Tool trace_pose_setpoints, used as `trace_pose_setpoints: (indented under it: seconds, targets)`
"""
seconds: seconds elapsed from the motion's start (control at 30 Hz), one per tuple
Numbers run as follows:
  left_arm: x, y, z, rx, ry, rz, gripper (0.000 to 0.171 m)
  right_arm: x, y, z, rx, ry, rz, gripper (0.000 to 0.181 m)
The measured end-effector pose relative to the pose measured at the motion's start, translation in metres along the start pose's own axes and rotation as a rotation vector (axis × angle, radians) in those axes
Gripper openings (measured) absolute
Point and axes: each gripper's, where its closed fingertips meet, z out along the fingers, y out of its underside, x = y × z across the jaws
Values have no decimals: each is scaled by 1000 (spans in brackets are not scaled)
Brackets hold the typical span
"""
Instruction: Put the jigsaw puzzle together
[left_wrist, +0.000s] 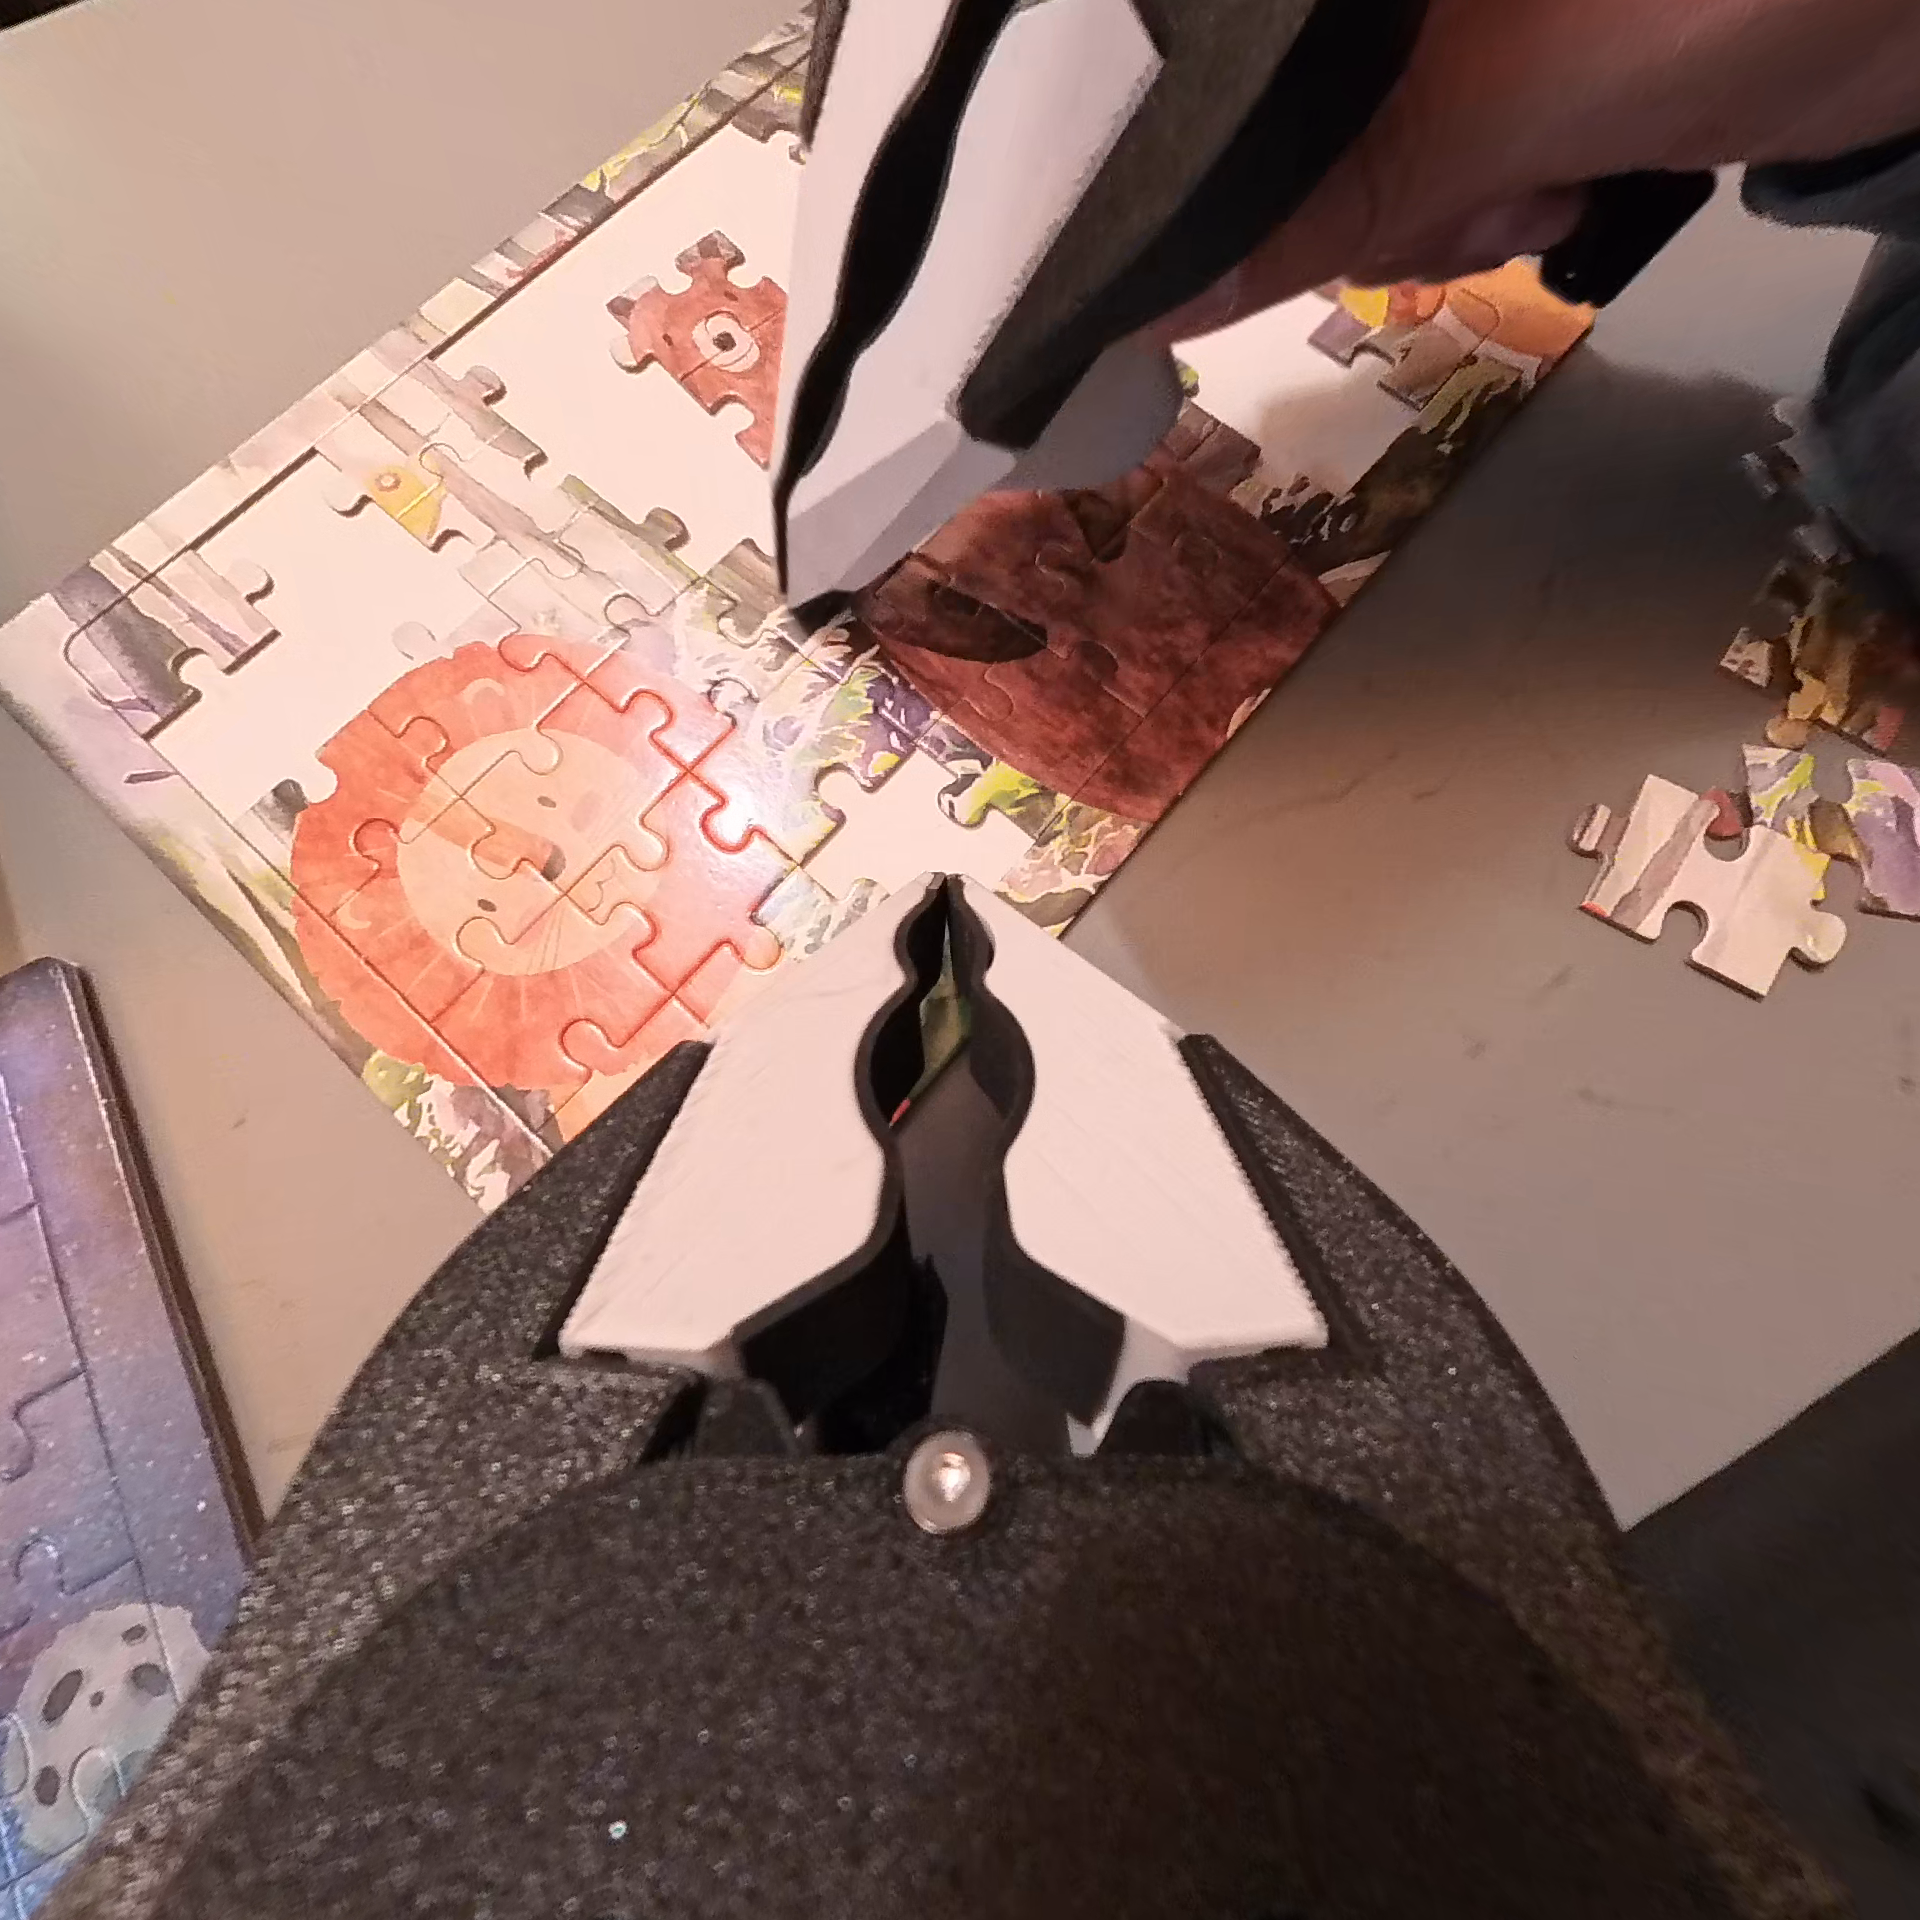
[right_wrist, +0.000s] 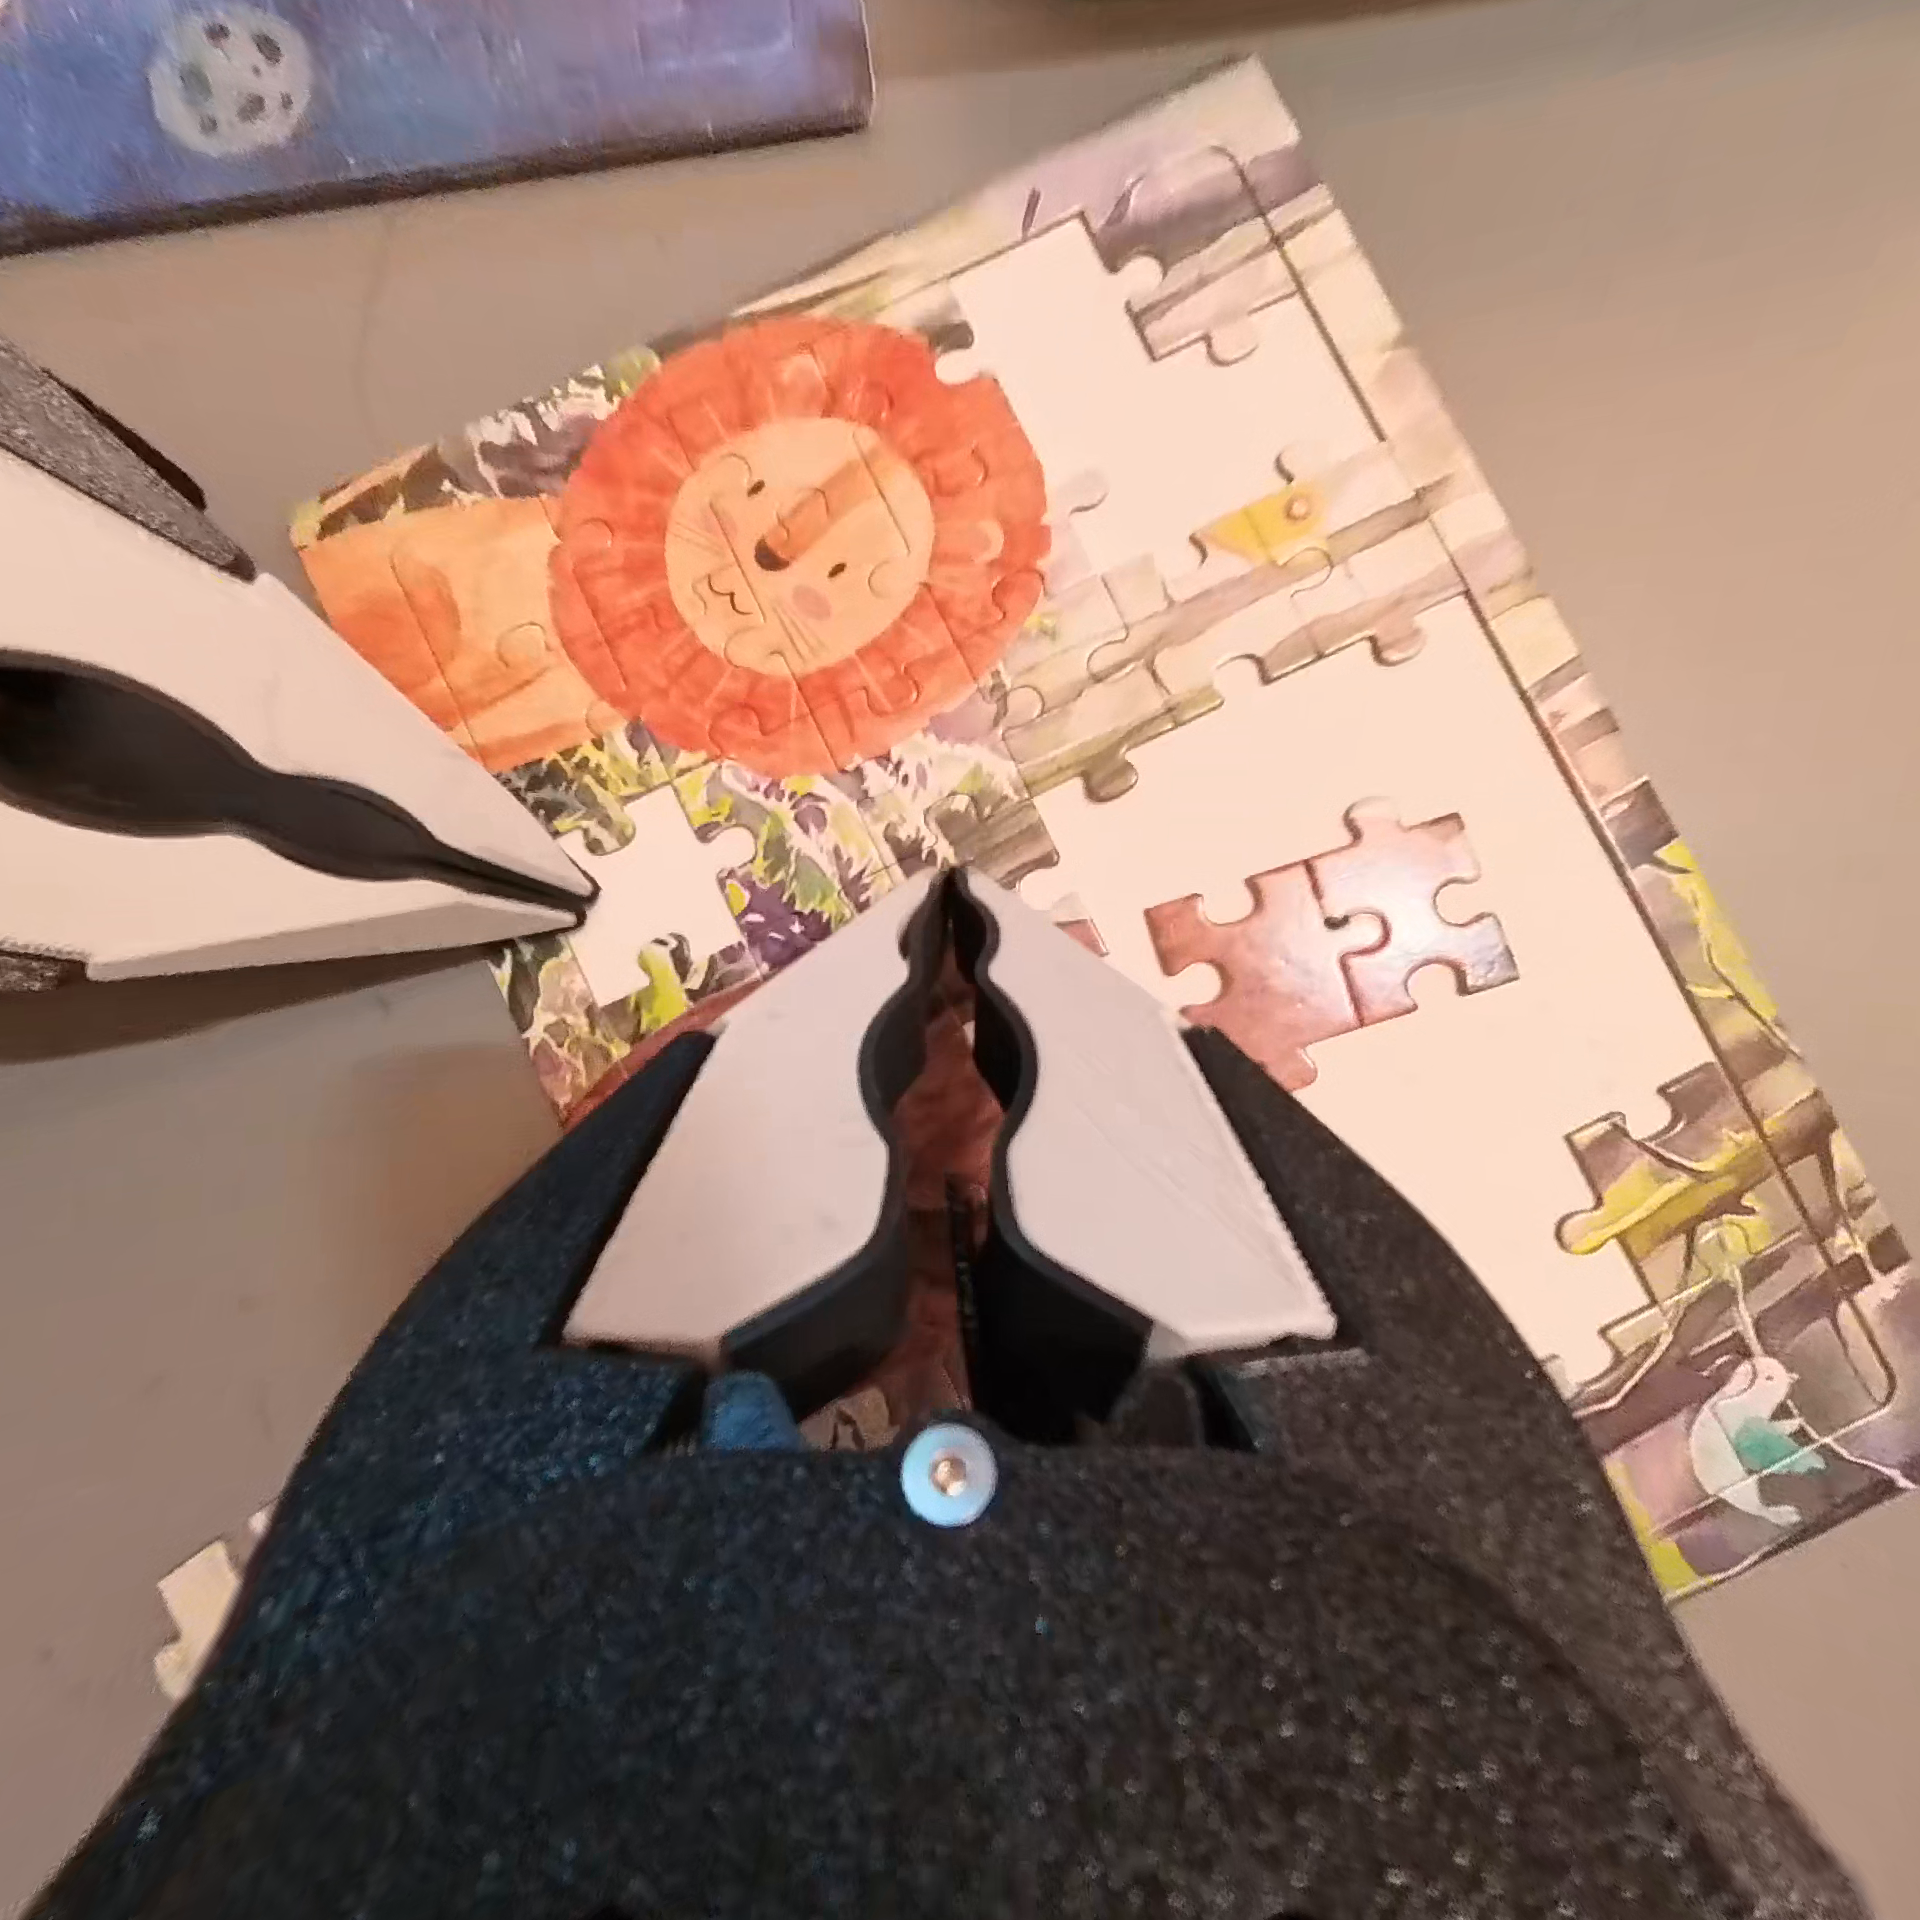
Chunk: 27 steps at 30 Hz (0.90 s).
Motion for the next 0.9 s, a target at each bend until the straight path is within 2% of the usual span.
trace_pose_setpoints:
  seconds: [0.17, 0.23, 0.47, 0.53, 0.6, 0.63, 0.73, 0.8, 0.9]
  targets:
    - [0, 0, 0, 0, -3, 3, 0, 1, -12, -2, 34, 16, -1, 0]
    - [0, 0, 0, 0, -3, 4, 0, -2, -2, 4, -19, 2, -5, 2]
    - [-1, 0, 0, -1, -5, 4, 0, 2, -3, -20, 53, -28, 61, 0]
    - [-1, 0, 0, -1, -5, 4, 0, 4, 12, -14, -11, 8, 51, 0]
    - [-1, 0, 0, -1, -7, 6, 0, 4, 11, -15, 20, 30, 35, 0]
    - [-1, 0, 0, 0, -8, 8, 0, 6, 9, -20, 31, 35, 51, 0]
    - [-1, 0, 0, 0, -14, 15, 0, 49, -2, -43, 127, 214, 99, 1]
    - [-1, 0, 0, 0, -18, 19, 0, 66, 3, -38, 129, 238, 150, 17]
    - [-1, 0, 0, 0, -19, 21, 0, 71, 15, -21, 66, 244, 161, 21]
